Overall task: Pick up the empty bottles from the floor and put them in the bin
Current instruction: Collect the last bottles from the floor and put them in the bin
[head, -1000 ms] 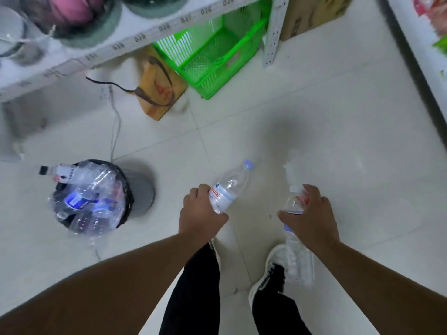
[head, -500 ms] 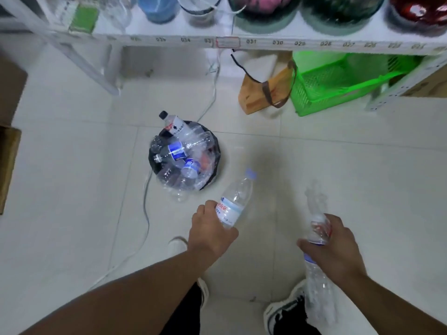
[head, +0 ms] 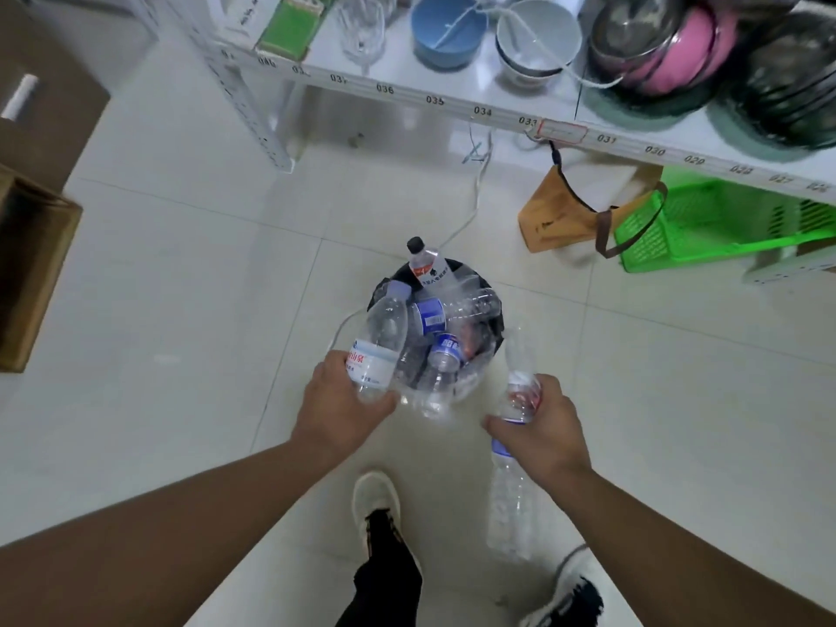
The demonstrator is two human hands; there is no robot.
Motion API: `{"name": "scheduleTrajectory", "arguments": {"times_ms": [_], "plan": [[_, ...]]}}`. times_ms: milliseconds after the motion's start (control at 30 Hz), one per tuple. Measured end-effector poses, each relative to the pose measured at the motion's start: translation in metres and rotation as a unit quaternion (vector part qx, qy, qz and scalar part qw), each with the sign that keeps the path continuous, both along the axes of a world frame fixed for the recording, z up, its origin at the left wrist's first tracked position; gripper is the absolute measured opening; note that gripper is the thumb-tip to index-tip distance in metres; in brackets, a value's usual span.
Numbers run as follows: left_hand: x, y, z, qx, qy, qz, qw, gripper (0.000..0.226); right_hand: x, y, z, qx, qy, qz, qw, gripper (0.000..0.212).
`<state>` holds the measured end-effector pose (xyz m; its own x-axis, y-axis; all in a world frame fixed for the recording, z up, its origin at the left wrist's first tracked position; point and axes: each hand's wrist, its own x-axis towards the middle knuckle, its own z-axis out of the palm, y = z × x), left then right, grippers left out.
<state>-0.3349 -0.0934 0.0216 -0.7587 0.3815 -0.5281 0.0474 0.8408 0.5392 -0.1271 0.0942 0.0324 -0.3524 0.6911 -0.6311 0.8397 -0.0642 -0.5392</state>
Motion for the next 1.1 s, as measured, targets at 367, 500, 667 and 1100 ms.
{"name": "scheduleTrajectory", "arguments": {"times_ms": [367, 500, 667, 1100], "plan": [[-0.029, 0.063, -0.017, -0.013, -0.021, 0.005, 1.000, 0.078, -0.061, 0.049, -0.013, 0.003, 0.007, 0.045, 0.999, 0.069], [-0.033, 0.087, -0.019, -0.012, -0.022, 0.019, 1.000, 0.079, -0.067, 0.072, -0.021, -0.005, 0.003, 0.020, 1.000, 0.073], [-0.043, 0.105, -0.028, -0.034, 0.000, 0.010, 0.999, 0.082, -0.080, 0.086, -0.033, -0.010, 0.013, 0.011, 1.000, 0.063], [-0.078, 0.125, -0.111, -0.066, 0.045, -0.265, 0.961, 0.084, -0.136, 0.056, -0.130, -0.031, -0.011, -0.048, 0.998, 0.059]]}}
